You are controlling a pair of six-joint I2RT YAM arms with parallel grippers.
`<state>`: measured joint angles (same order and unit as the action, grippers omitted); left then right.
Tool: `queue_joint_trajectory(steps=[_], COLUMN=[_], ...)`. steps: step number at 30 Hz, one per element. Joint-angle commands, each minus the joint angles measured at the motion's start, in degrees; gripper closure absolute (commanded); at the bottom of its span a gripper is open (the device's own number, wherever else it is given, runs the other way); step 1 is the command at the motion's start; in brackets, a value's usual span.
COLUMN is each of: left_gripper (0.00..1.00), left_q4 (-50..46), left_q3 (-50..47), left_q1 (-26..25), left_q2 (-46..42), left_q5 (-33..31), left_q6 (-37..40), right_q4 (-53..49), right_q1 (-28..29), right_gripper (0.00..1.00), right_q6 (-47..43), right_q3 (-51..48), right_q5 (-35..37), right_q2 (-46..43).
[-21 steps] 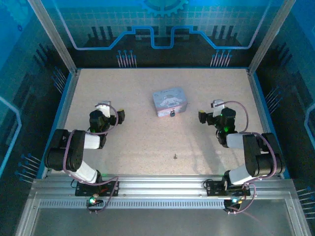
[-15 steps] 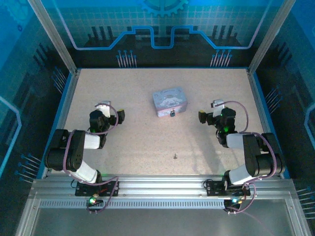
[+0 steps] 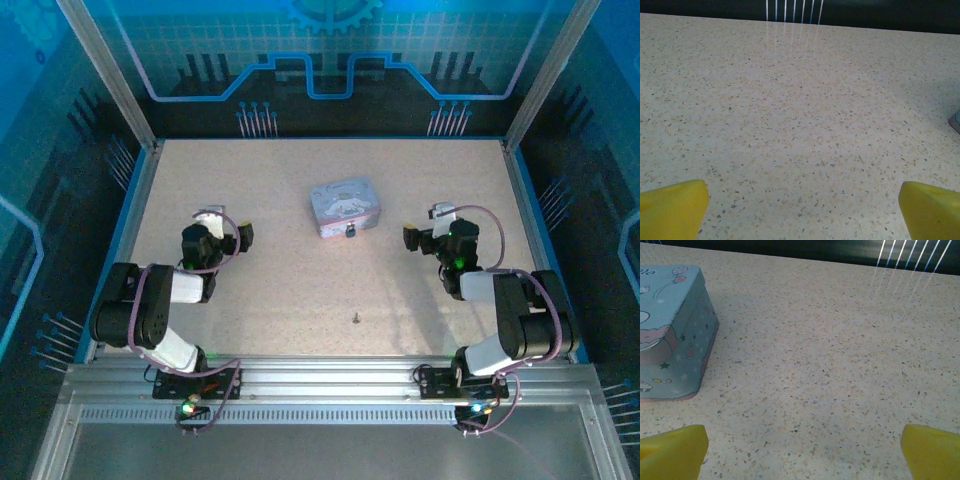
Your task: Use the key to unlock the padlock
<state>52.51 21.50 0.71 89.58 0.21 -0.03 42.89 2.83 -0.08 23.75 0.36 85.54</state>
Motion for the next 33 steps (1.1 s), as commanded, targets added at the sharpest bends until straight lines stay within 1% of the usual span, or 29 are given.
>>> queue_joint_trajectory(steps=[1,3,5,9,11,14,16,19,21,23,24,28,33], left_gripper=[0.01,0.01,0.01,0.01,0.01,0.01,0.01,0.01,0.01,0.01,0.01,0.01,0.01], left_q4=[0.42,1.90,1.13,-6.14,-11.41,-20.54,-29.43,-43.07,-48.52,-50.52,-51.35,-53.02,-50.07], left_q3=[0.20,-1.12,-2.21,-2.22,-1.20,1.36,4.66,10.12,11.63,11.28,10.88,9.40,6.96], left_q1=[0.17,0.19,0.12,-0.07,-0.18,-0.25,-0.27,-0.27,-0.31,-1.18,-2.31,-7.82,-14.37], left_q2=[-0.93,-2.32,-5.27,-14.04,-18.58,-24.79,-27.79,-29.50,-29.88,-30.40,-30.88,-33.16,-33.60], left_q5=[-0.95,-1.87,-3.50,-4.10,-4.62,-3.33,-2.23,1.21,5.09,9.05,9.69,9.17,9.96], left_q6=[-0.31,-0.56,-0.97,-0.92,-2.56,-8.47,-13.72,-21.55,-27.85,-31.85,-33.24,-36.89,-43.54], right_q4=[-0.03,-0.91,-4.24,-10.32,-13.95,-23.14,-31.00,-42.81,-49.55,-55.29,-58.29,-67.00,-73.34], right_q1=[-0.63,-0.97,-1.05,-0.83,-0.68,-0.50,0.23,2.13,4.03,6.57,8.20,14.58,20.57], right_gripper=[0.00,0.00,0.00,0.00,0.00,0.00,0.00,0.00,0.00,0.00,0.00,0.00,0.04], right_q6=[-0.57,-0.51,-0.48,-0.47,-0.12,2.07,4.47,9.75,12.87,15.54,17.07,22.92,29.26], right_q3=[1.14,1.53,2.83,4.55,5.30,8.14,10.42,14.29,16.10,17.30,17.84,19.09,19.75], right_q5=[-1.10,-1.94,-1.71,-1.09,-0.31,0.74,1.18,0.62,-1.11,-2.04,-2.20,-3.08,-5.44], right_q2=[0.60,0.15,-1.02,-5.15,-8.01,-12.46,-15.76,-19.87,-22.21,-23.64,-24.19,-24.76,-23.37])
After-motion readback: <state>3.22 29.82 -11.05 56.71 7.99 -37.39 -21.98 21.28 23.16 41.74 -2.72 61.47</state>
